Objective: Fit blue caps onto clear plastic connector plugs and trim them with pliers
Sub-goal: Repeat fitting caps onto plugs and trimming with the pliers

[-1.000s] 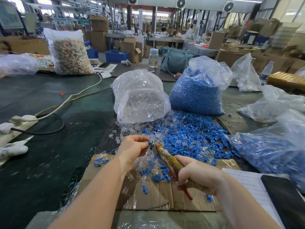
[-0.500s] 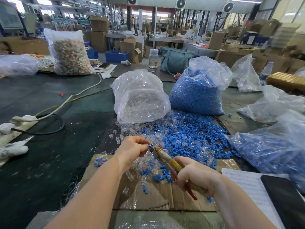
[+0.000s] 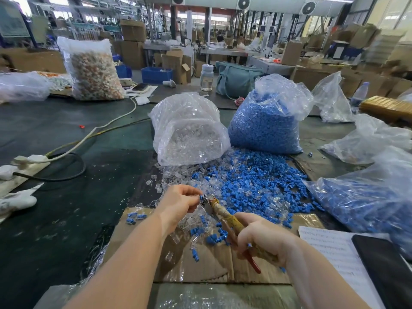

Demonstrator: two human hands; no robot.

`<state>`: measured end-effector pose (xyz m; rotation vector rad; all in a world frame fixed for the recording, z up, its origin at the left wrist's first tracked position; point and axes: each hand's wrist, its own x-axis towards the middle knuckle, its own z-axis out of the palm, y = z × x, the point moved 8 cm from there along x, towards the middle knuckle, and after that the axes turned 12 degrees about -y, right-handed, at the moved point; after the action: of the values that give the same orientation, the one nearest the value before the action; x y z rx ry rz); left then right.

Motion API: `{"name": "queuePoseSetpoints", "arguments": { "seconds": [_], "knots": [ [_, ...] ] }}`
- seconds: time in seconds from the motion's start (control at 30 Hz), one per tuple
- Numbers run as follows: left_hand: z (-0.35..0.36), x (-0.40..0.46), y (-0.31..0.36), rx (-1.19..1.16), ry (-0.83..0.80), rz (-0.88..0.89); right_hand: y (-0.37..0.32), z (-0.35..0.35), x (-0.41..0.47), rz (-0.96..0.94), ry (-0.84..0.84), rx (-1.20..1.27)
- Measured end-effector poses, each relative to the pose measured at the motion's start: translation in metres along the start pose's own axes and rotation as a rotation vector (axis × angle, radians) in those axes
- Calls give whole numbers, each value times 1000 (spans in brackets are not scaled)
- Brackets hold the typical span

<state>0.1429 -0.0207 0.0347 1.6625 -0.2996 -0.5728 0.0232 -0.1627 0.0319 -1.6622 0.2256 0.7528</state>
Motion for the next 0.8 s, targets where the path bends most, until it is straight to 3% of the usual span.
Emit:
{"name": "queuePoseSetpoints", "arguments": {
  "seconds": [0.37, 0.63, 0.8],
  "knots": [
    [-1, 2, -1, -35, 53, 6, -4, -1, -2, 4, 80, -116],
    [0, -1, -8, -86, 101, 20, 9, 1, 5, -19, 14, 112],
    [1, -2, -9, -80, 91, 8, 9, 2, 7, -23, -8, 122]
  ]
}}
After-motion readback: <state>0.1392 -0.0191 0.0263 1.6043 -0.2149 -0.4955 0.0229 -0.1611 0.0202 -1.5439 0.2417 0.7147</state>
